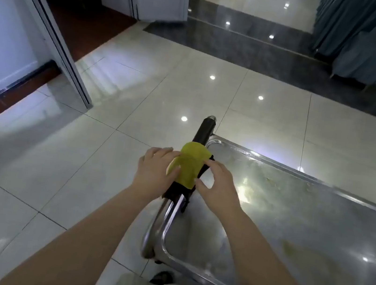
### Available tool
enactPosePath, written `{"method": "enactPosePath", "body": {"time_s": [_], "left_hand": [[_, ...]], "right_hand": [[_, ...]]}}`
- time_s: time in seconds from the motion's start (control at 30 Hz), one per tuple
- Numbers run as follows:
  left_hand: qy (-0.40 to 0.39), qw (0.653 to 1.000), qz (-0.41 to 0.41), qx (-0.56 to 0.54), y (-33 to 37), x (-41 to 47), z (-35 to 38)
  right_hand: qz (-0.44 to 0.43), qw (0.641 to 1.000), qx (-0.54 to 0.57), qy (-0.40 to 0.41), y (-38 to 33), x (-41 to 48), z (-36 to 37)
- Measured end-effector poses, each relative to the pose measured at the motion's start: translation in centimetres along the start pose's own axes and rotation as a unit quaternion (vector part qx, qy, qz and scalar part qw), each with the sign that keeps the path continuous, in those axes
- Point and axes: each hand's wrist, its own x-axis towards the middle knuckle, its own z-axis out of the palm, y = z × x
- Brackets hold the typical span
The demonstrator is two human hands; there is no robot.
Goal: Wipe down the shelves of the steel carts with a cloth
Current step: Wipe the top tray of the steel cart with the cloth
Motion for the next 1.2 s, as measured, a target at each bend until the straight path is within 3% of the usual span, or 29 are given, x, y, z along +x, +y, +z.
{"method": "enactPosePath", "body": {"time_s": [0.2, 0.3, 0.4, 0.47, 0.8, 0.9, 1.07, 1.2], "left_hand": [[-0.089, 0.995, 0.038, -0.006, -1.4, 5.0, 0.9], [-0.16, 0.98, 0.034, -0.114, -1.9, 7.3, 1.4], [-0.228, 0.941, 0.003, -0.25, -2.5, 8.4, 1.5], [-0.235, 0.934, -0.01, -0.27, -3.0, 8.7, 1.2], [-0.17, 0.98, -0.018, -0.103, -4.9, 9.0, -1.3], [-0.134, 0.983, -0.004, -0.124, -4.7, 7.6, -2.6], [-0.006, 0.99, 0.068, -0.125, -0.4, 6.8, -6.3], [0.025, 0.981, 0.131, -0.138, 3.6, 7.2, -7.0]], "right_hand": [[0.074, 0.997, -0.018, -0.009, -1.0, 4.6, 1.2], [0.113, 0.994, -0.001, -0.012, -0.3, 6.7, 2.1], [0.141, 0.989, 0.032, -0.005, -0.2, 7.5, 2.1], [0.151, 0.987, 0.058, 0.017, -0.2, 7.6, 1.9], [0.125, 0.981, 0.134, 0.067, -1.2, 6.6, 0.5], [0.103, 0.975, 0.177, 0.084, -1.7, 5.3, 0.0], [0.065, 0.948, 0.251, 0.183, -2.7, 3.2, -2.8], [0.053, 0.94, 0.254, 0.221, -2.4, 0.9, -6.5]]}}
